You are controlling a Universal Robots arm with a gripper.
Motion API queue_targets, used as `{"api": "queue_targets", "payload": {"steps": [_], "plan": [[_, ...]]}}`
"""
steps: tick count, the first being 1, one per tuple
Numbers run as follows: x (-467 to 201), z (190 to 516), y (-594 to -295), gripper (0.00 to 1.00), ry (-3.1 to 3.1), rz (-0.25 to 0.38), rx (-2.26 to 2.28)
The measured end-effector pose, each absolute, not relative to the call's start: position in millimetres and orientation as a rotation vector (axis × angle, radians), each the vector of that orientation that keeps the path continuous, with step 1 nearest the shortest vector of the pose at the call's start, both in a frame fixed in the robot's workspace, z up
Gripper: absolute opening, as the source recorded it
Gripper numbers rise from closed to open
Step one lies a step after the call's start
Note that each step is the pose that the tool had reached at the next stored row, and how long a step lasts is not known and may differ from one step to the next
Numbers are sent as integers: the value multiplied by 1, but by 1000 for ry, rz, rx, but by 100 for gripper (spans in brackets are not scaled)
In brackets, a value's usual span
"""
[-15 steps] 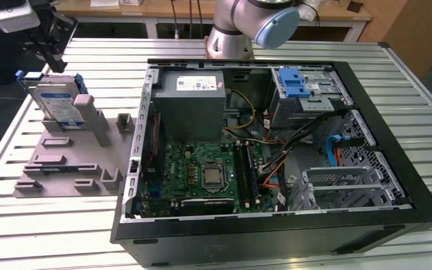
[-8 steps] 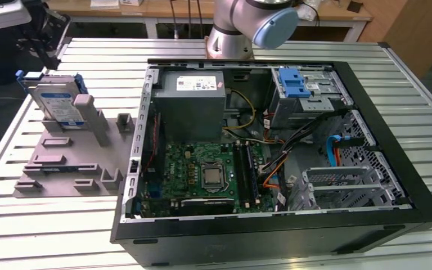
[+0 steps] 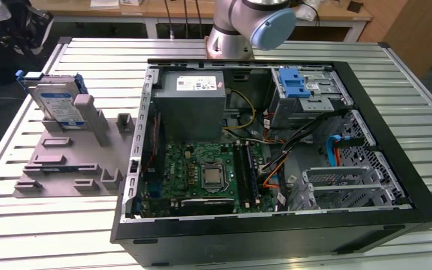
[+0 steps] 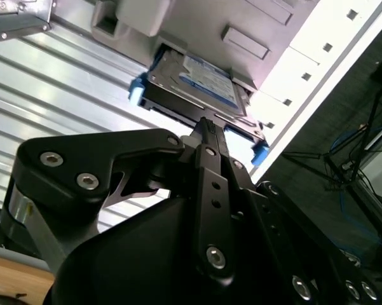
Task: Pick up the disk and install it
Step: 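Reach for the disk, then pick up the disk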
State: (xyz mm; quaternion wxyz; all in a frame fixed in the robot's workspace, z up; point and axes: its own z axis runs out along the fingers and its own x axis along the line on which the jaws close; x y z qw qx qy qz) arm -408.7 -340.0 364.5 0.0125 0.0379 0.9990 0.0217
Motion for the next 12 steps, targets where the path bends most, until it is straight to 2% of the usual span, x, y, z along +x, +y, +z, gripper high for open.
{"api": "queue_targets", "payload": {"steps": [12], "plan": [[-430, 362, -335, 11, 3114, 68, 118]]}}
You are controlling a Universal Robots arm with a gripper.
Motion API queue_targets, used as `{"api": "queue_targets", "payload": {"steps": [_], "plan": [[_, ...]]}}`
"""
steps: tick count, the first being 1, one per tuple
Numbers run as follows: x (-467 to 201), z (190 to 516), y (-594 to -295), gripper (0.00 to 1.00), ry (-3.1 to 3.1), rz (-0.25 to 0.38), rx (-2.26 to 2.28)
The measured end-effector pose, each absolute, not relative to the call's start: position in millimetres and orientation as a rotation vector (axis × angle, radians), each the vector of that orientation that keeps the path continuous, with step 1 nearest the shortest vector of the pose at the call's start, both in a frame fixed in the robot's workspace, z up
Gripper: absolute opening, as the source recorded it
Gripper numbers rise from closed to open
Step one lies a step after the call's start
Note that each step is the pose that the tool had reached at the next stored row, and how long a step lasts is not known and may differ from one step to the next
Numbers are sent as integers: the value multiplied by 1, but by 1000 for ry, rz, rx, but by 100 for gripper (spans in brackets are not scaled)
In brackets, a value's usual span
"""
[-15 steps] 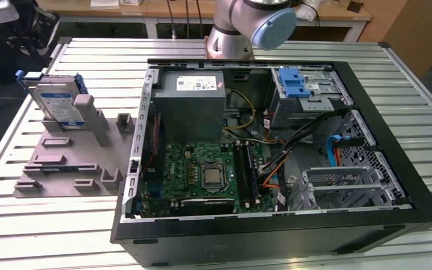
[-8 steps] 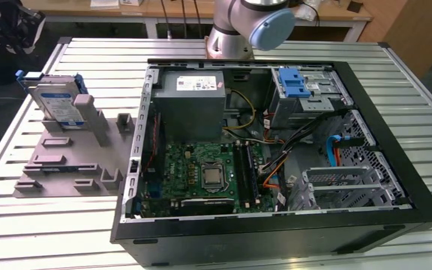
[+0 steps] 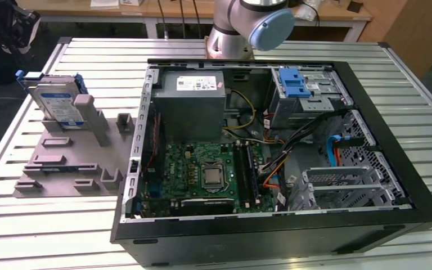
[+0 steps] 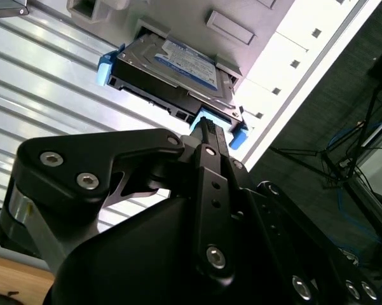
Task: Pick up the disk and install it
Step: 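Pick up the disk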
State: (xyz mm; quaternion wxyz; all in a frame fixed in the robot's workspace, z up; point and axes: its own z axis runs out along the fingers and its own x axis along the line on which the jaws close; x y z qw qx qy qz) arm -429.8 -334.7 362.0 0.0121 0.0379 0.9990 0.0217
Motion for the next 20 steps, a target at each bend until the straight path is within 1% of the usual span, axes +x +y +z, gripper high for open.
{"api": "queue_targets", "payload": {"steps": [20], "plan": [[-430, 362, -335, 11, 3117, 68, 69]]}}
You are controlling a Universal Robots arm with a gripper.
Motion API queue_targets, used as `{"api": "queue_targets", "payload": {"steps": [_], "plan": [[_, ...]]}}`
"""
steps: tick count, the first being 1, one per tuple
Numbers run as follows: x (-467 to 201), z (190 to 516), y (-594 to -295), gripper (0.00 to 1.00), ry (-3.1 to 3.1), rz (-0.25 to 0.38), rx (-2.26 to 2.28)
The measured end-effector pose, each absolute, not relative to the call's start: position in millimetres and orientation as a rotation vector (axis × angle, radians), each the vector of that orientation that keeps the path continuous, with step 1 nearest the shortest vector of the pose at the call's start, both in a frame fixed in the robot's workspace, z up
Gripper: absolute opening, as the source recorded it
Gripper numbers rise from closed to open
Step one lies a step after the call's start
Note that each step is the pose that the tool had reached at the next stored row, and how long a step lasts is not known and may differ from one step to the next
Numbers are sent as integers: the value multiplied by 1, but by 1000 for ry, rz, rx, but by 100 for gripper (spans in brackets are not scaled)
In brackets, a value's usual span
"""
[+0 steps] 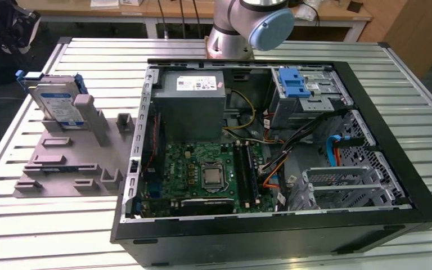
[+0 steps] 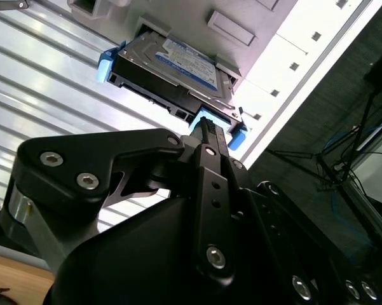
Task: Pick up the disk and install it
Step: 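Pick up the disk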
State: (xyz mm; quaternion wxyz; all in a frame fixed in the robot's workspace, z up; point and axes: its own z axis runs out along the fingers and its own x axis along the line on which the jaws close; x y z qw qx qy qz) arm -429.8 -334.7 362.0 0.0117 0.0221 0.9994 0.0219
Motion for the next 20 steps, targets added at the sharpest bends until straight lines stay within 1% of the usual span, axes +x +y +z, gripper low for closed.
{"api": "queue_targets", "payload": {"steps": [20], "plan": [[-430, 362, -335, 11, 3118, 69, 19]]}}
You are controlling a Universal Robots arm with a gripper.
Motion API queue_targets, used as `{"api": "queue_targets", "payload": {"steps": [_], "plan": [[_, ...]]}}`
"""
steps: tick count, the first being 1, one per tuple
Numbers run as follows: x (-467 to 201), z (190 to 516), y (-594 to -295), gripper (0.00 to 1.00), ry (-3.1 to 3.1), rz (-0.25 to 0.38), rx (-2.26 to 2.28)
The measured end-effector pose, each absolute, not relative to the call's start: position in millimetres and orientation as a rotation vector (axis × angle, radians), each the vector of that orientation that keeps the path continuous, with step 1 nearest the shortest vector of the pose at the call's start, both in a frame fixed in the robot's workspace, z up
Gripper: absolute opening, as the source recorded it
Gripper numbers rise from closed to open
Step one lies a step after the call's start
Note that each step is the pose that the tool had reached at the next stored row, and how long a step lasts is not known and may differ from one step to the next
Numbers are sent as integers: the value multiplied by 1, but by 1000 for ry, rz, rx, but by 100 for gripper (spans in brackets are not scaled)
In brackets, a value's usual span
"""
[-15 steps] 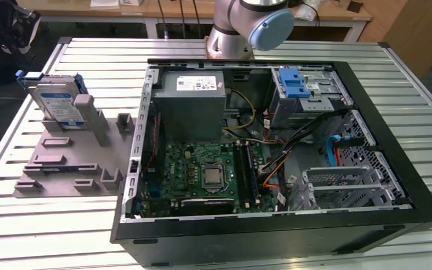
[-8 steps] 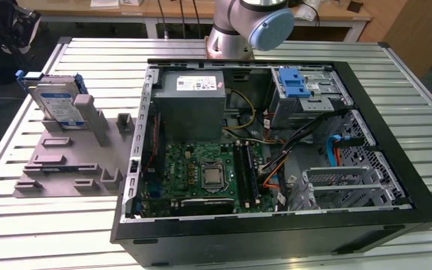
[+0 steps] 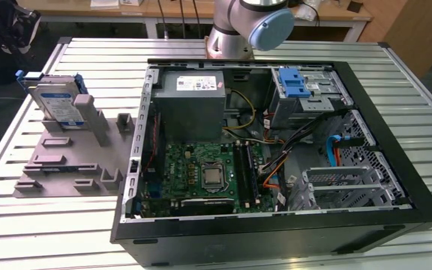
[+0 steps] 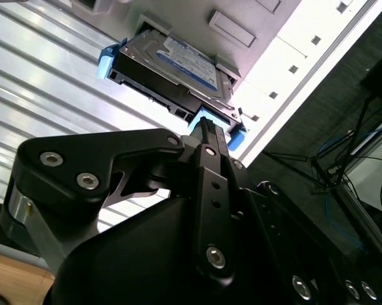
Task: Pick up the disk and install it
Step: 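Pick up the disk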
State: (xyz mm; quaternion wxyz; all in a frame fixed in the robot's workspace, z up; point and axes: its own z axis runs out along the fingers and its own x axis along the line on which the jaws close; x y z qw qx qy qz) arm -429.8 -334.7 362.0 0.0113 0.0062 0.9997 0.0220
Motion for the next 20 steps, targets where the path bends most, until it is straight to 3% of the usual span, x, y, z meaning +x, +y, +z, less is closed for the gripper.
{"api": "queue_targets", "payload": {"steps": [20], "plan": [[-430, 362, -335, 11, 3119, 69, -35]]}}
